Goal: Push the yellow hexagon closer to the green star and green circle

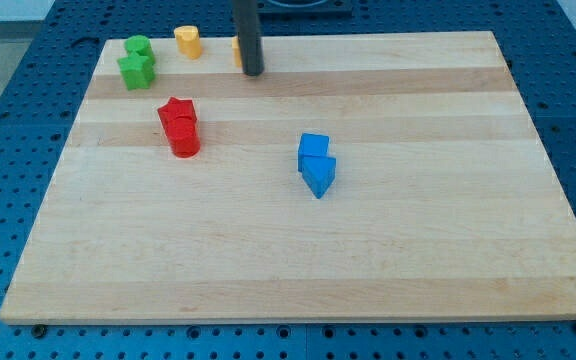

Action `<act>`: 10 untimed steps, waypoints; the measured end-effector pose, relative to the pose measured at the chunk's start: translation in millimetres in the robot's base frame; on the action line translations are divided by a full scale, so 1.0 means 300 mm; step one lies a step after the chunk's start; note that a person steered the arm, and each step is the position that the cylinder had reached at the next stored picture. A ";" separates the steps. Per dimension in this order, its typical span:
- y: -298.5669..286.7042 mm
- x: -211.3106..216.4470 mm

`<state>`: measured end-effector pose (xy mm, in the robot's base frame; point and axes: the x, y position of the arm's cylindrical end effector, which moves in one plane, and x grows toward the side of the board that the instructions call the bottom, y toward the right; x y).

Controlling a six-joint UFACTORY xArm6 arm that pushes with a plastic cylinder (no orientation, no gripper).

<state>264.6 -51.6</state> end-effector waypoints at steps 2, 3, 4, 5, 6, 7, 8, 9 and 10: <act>0.143 -0.237; 0.061 -0.235; -0.122 -0.202; -0.241 -0.191; -0.134 -0.238; 0.056 -0.230; 0.089 -0.132; -0.028 -0.092; -0.232 -0.091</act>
<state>237.2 -121.3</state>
